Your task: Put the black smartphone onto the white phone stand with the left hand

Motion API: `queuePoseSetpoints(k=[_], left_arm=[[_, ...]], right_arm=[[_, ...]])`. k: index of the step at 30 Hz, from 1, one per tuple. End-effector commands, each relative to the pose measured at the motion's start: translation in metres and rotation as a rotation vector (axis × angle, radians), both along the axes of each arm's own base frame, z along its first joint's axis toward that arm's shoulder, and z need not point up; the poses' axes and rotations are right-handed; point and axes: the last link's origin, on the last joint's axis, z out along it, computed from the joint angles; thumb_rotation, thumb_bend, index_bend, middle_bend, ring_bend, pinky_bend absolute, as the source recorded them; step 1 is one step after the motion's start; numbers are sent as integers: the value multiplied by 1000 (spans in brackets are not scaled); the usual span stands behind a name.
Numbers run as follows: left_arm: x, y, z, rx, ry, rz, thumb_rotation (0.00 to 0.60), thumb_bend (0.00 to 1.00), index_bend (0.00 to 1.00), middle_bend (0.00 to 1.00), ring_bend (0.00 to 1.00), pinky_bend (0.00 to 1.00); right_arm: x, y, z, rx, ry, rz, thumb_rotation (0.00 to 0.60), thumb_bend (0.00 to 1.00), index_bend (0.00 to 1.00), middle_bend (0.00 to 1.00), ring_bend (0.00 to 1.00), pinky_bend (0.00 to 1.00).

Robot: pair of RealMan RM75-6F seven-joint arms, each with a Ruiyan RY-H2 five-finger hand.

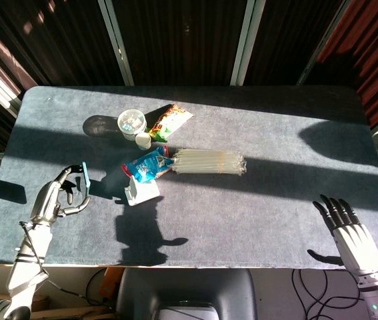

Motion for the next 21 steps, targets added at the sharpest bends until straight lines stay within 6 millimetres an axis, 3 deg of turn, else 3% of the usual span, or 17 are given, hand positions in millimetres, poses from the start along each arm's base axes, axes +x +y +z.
queuePoseSetpoints(k=[1, 10, 21], left_arm=[[27, 7, -11, 51, -104, -66, 600, 525, 835, 1000, 758, 367], [50, 20, -58, 85, 10, -32, 600, 522, 836, 1000, 758, 363], [49, 29, -96, 98, 48, 51, 600, 520, 838, 1000, 757, 364]], right_arm=[[0, 0, 0, 1, 0, 0, 600, 215, 0, 0, 0, 0], [0, -1, 0, 6, -2, 1, 600, 215, 0, 0, 0, 0], [-1, -1, 3, 5, -8, -2, 600, 215, 0, 0, 0, 0]])
